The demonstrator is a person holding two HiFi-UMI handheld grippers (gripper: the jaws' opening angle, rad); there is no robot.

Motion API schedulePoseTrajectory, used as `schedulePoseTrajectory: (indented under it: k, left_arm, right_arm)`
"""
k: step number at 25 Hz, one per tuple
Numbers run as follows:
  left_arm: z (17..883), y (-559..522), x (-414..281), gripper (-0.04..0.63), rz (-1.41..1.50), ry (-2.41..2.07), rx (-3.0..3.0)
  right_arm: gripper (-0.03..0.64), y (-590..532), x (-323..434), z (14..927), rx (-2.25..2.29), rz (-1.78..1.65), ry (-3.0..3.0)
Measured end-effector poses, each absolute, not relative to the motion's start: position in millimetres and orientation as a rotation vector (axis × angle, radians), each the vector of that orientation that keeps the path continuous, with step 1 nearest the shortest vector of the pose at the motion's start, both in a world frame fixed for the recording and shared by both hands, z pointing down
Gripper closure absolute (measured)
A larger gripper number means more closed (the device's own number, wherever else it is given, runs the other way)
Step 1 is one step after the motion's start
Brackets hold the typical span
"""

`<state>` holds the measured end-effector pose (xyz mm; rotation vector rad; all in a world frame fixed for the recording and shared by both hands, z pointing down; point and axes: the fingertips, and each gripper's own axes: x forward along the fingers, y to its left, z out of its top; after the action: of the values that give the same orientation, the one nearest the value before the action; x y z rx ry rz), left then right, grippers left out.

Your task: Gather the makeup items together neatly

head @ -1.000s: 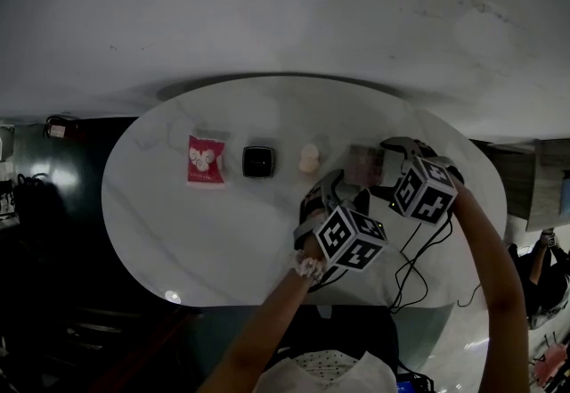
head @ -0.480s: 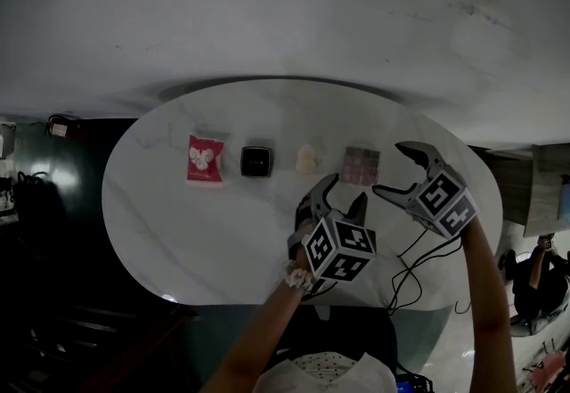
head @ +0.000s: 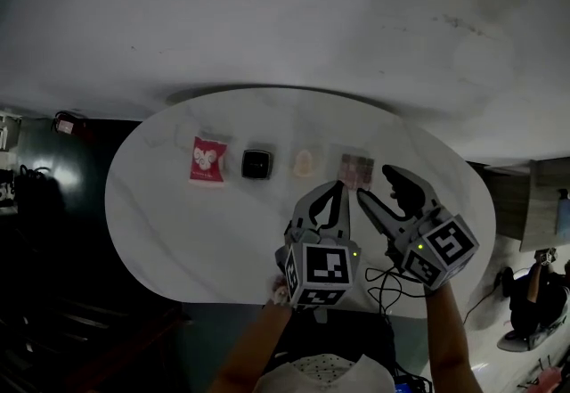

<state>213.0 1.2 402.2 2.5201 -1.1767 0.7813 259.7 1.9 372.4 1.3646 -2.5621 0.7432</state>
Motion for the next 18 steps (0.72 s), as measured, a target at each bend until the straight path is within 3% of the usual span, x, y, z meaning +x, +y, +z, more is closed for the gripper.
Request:
schedulePoseTrajectory:
  k: [4,9,18]
  left_arm:
    - [390,-1,195,0.558,0.708,-1.294,2.486]
    - [368,1,172,0.558,0.598,-1.349,2.479]
    - [348,9,130,0.558,0.496,-1.363,2.524]
  right_arm:
    - [0.511,5,255,354,1.592,0.844,-2.577]
    - [0.594,13,245,344,1.774,0.804,-2.489]
    - [0.615,30,216,350,1.899,0.734,-2.319]
